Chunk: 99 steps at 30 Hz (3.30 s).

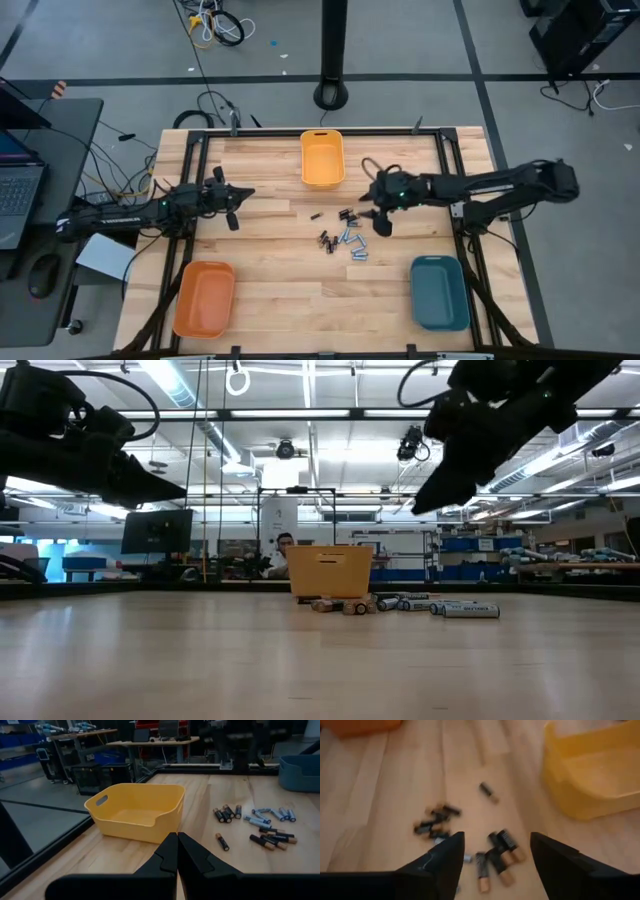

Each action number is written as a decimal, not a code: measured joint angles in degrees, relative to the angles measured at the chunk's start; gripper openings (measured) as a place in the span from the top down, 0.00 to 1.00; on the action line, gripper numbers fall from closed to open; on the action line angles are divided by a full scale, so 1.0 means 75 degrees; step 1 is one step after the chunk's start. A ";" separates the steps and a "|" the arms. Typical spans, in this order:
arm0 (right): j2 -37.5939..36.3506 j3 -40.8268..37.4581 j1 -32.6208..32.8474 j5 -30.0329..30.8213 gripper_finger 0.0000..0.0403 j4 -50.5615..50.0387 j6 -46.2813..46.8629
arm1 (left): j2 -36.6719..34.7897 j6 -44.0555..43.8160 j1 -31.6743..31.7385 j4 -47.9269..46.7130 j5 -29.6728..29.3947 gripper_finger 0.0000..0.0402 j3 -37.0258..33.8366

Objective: Sort batteries
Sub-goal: Put the large black battery into the yellow bin

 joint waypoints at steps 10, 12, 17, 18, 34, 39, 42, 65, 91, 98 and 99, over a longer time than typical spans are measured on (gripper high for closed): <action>0.1458 0.0014 0.0512 -0.0138 0.41 0.0080 0.0181 | 0.0000 -0.0023 0.0000 0.0021 0.0003 0.97 0.0000; 0.1614 0.0014 0.0570 -0.0138 0.43 0.0198 0.0183 | 0.0000 -0.0020 0.0000 0.0021 0.0003 0.97 0.0000; 0.1673 0.0015 0.0656 -0.0136 0.46 0.0353 0.0262 | 0.0000 -0.0055 0.0000 0.0023 0.0003 0.97 0.0000; 0.1662 0.0015 0.0665 -0.0133 0.47 0.0418 0.0263 | 0.0000 -0.0106 0.0000 0.0026 0.0003 0.97 0.0000; 0.1605 0.0334 0.0782 -0.0389 0.95 0.0366 -0.0074 | 0.0000 -0.0103 0.0000 0.0031 0.0009 0.97 0.0000; 0.1605 0.0493 0.0945 -0.0173 0.98 0.0383 -0.0075 | 0.0000 0.0026 0.0000 0.0029 0.0009 0.97 0.0000; 0.1605 0.0557 0.0964 -0.0106 0.96 0.0402 -0.0067 | 0.0000 0.0029 0.0000 0.0029 0.0009 0.97 0.0000; 0.2625 0.0621 0.0913 0.0095 0.84 -0.0921 0.0393 | -0.0003 0.0460 0.0000 0.0253 -0.0514 0.97 0.0000; 0.2613 0.0884 0.0774 0.0536 0.64 -0.1133 0.0252 | -0.0001 -0.0026 0.0000 0.0018 -0.0533 0.97 0.0000; 0.2892 0.0883 0.0760 0.0497 0.61 -0.1045 0.0138 | 0.0000 -0.0026 0.0000 0.0018 -0.0531 0.97 0.0000; 0.2995 0.0886 0.0760 0.0496 0.61 -0.1036 0.0073 | 0.0000 -0.0026 0.0000 0.0018 -0.0532 0.97 0.0000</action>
